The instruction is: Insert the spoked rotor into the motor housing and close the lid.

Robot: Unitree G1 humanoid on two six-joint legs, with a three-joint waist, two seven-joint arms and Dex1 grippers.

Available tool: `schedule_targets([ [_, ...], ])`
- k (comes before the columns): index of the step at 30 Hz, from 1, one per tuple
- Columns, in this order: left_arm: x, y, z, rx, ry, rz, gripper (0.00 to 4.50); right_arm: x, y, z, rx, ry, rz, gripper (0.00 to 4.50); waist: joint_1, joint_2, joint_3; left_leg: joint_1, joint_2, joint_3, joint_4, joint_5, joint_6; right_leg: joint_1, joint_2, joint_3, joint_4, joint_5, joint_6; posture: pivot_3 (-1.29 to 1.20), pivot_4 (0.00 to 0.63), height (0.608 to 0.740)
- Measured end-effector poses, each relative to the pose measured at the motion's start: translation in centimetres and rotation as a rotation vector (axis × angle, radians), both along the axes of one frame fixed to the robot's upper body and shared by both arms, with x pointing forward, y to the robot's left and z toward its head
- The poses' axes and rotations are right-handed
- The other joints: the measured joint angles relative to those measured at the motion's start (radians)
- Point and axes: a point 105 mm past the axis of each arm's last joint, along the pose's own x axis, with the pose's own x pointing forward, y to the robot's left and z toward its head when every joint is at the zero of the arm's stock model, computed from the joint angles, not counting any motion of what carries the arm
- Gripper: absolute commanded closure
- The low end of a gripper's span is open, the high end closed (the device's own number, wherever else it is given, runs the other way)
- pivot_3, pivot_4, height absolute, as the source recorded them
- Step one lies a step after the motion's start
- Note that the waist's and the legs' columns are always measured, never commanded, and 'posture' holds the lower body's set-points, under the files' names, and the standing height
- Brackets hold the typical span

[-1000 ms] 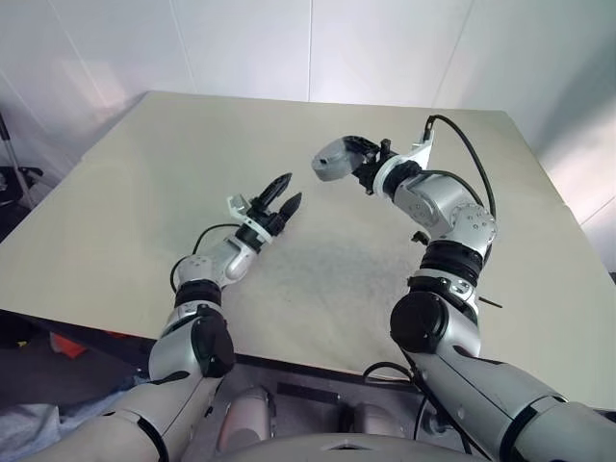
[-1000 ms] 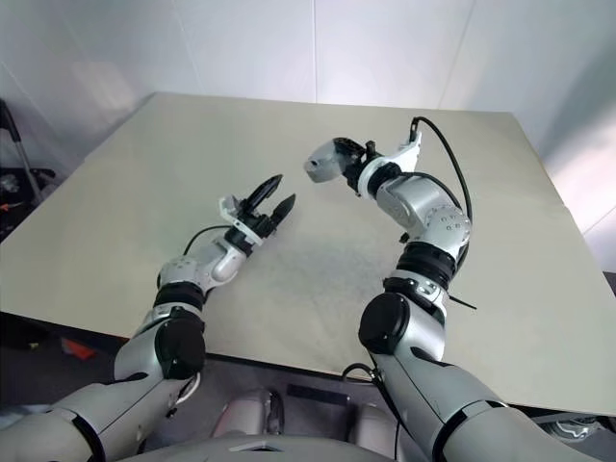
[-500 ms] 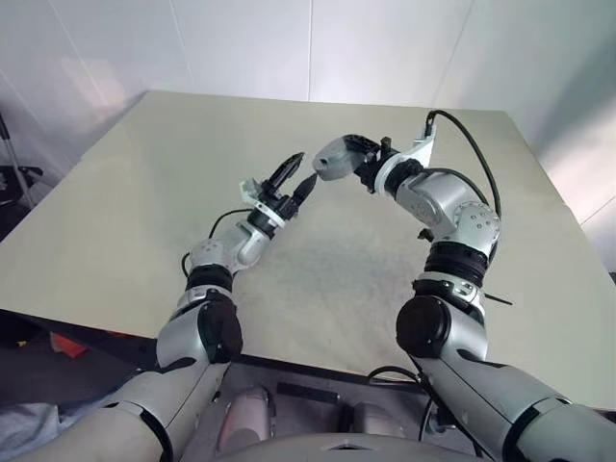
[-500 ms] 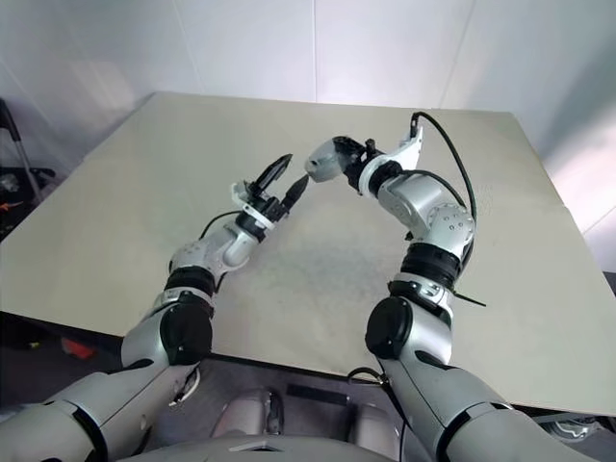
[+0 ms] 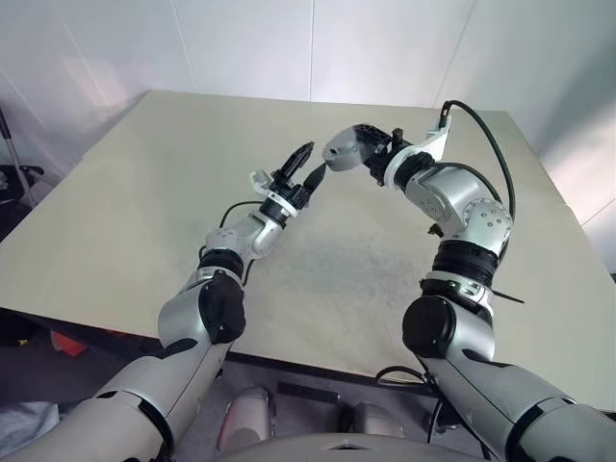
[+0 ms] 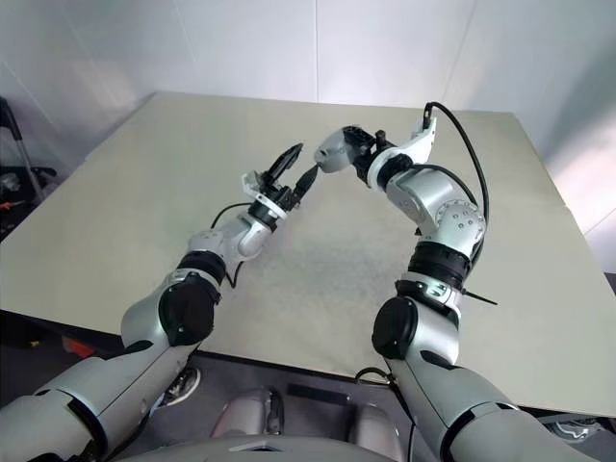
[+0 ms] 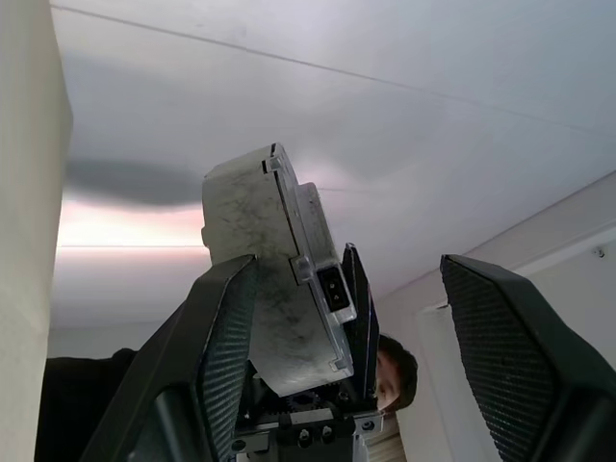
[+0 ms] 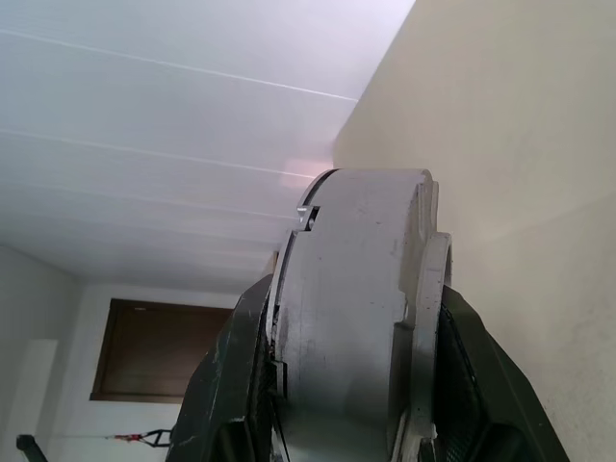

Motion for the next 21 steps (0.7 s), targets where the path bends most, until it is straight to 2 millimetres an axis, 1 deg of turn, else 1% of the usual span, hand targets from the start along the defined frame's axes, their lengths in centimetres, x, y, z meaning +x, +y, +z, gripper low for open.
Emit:
schedule_targets([
  [9, -0.1, -0.3, -0.5, 0.061, -0.018, -0.007, 1.29, 0.0, 0.4, 0.2, -0.012, -0.007, 0.010, 2.20, 0.002, 0.000, 0.000, 0.000, 0.000, 0.000, 0.001, 0.000, 0.000, 0.000, 0.000, 0.000, 0.000, 0.000, 0.000, 0.00, 0.000, 0.740],
  [12, -0.4, -1.2, -0.7, 0.083, -0.032, -0.026, 1.29, -0.2, 1.3, 0.0, -0.035, -0.007, 0.043, 2.20, 0.002, 0.000, 0.000, -0.001, 0.000, 0.000, 0.001, 0.000, 0.000, 0.000, 0.000, 0.000, 0.001, 0.000, 0.000, 0.00, 0.000, 0.740],
  [15, -0.3, -1.2, -0.7, 0.114, -0.053, -0.007, 1.29, -0.2, 1.5, -0.2, -0.043, -0.002, 0.049, 2.20, 0.002, 0.000, 0.000, -0.001, 0.000, 0.000, 0.002, 0.000, 0.000, 0.000, 0.000, 0.000, 0.001, 0.000, 0.000, 0.00, 0.000, 0.740],
  [18, -0.2, -1.2, -0.9, 0.142, -0.066, 0.013, 0.67, -0.2, 1.5, -0.2, -0.045, -0.002, 0.050, 2.20, 0.003, 0.000, 0.000, -0.001, 0.000, -0.001, 0.004, 0.000, 0.001, 0.000, 0.000, 0.000, 0.002, 0.000, 0.000, 0.00, 0.000, 0.740],
  [20, -0.1, -1.2, -1.0, 0.146, -0.066, 0.020, 0.02, -0.3, 1.6, -0.1, -0.046, -0.005, 0.055, 2.20, 0.003, 0.000, 0.000, -0.002, 0.001, -0.001, 0.006, -0.001, 0.001, 0.000, 0.000, 0.000, 0.003, 0.000, 0.000, 0.00, 0.000, 0.740],
  [21, -0.1, -1.2, -1.0, 0.142, -0.064, 0.024, 0.02, -0.3, 1.7, -0.1, -0.046, -0.006, 0.057, 2.20, 0.003, 0.000, 0.000, -0.002, 0.001, -0.001, 0.007, -0.001, 0.002, -0.001, 0.000, 0.000, 0.004, 0.000, 0.000, 0.00, 0.000, 0.740],
])
